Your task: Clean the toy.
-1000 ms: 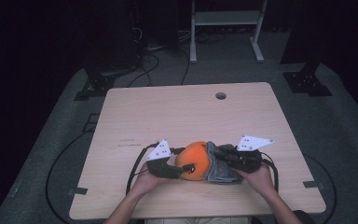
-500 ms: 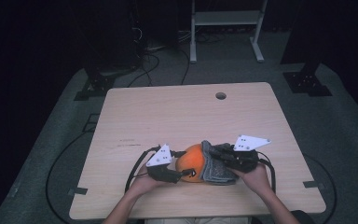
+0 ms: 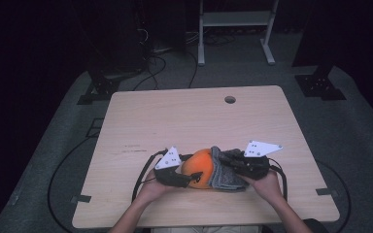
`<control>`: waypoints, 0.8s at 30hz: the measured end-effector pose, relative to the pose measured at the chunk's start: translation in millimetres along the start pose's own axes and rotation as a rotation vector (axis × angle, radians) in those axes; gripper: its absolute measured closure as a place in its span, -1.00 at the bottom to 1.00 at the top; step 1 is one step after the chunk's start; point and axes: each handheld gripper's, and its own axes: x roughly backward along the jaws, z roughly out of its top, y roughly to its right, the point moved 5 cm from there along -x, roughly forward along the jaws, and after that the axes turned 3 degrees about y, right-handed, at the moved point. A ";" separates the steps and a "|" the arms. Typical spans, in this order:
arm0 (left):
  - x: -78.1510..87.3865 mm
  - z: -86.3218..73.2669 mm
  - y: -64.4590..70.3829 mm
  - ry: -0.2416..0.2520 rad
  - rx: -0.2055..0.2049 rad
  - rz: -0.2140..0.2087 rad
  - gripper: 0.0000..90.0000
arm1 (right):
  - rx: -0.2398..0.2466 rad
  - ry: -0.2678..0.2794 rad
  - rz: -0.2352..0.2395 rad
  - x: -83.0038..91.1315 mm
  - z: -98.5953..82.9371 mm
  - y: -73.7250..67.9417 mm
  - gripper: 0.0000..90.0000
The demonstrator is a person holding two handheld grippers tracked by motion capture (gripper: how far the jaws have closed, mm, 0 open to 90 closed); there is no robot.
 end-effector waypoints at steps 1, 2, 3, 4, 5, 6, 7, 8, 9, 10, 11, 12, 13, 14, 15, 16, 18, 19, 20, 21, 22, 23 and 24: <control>1.4 -2.0 -2.4 0.000 0.018 -0.004 -0.27 | -0.029 -0.011 -0.012 2.3 -5.3 7.6 0.76; 1.4 -2.0 -2.4 0.000 0.018 -0.004 -0.26 | -0.029 -0.011 -0.012 2.3 -5.3 7.6 0.76; 1.7 -2.8 -2.9 0.004 0.025 -0.005 -0.26 | -0.051 -0.028 -0.032 5.4 -9.6 15.0 0.76; 1.7 -2.8 -2.9 0.004 0.025 -0.005 -0.26 | -0.057 -0.033 -0.041 6.8 -10.5 17.4 0.76; 2.1 -3.0 -2.4 0.002 0.011 -0.008 -0.26 | -0.074 -0.027 -0.042 8.7 -10.6 19.6 0.76; 2.1 -3.0 -1.8 0.001 0.004 -0.011 -0.26 | -0.085 -0.011 -0.035 10.6 -9.2 20.0 0.76; 1.9 -3.0 -1.1 0.003 -0.001 -0.014 -0.26 | -0.086 0.017 -0.025 11.7 -6.4 18.6 0.76; 1.7 -3.0 -0.6 0.002 -0.009 -0.015 -0.25 | -0.087 0.047 -0.010 12.3 -2.8 15.9 0.76; 1.1 -3.0 0.2 0.006 -0.014 -0.017 -0.25 | -0.091 0.069 0.010 11.5 0.9 12.3 0.76; 1.1 -3.0 0.2 0.006 -0.014 -0.017 -0.25 | -0.091 0.069 0.010 11.5 0.9 12.3 0.76; 0.8 -2.9 0.8 0.006 -0.025 -0.020 -0.25 | -0.058 0.068 0.026 6.1 7.2 4.6 0.75; 0.8 -2.9 0.8 0.006 -0.025 -0.020 -0.25 | -0.046 0.066 0.025 3.6 7.9 3.2 0.75; 2.1 -3.8 -0.2 -0.001 -0.016 -0.019 -0.25 | -0.040 0.053 0.019 1.0 7.2 2.5 0.75; 2.8 -4.4 -1.2 -0.002 -0.011 -0.020 -0.25 | -0.043 0.040 0.013 -0.8 5.4 3.4 0.75; 2.8 -4.4 -1.2 -0.002 -0.011 -0.020 -0.25 | -0.043 0.040 0.013 -0.8 5.4 3.4 0.75; 3.1 -4.7 -1.9 -0.002 -0.001 -0.018 -0.25 | -0.052 0.033 0.009 -1.5 3.3 6.0 0.75; 4.2 -5.8 -5.4 -0.003 0.030 -0.016 -0.26 | -0.086 -0.001 -0.021 1.8 -5.6 15.7 0.76; 4.6 -6.3 -6.1 -0.002 0.034 -0.017 -0.26 | -0.099 -0.015 -0.030 3.8 -9.0 18.6 0.76; 4.9 -6.6 -6.3 -0.001 0.033 -0.019 -0.26 | -0.107 -0.025 -0.031 6.1 -11.4 20.0 0.76; 5.1 -6.7 -6.1 -0.001 0.029 -0.019 -0.26 | -0.104 -0.020 -0.031 8.3 -11.7 20.3 0.76; 5.1 -6.7 -6.1 -0.001 0.029 -0.019 -0.26 | -0.104 -0.020 -0.031 8.3 -11.7 20.3 0.76; 4.4 -6.3 -4.7 0.003 0.017 -0.022 -0.26 | -0.093 0.010 -0.028 11.7 -6.9 16.9 0.76; 4.4 -6.3 -4.7 0.003 0.017 -0.022 -0.26 | -0.093 0.010 -0.028 11.7 -6.9 16.9 0.76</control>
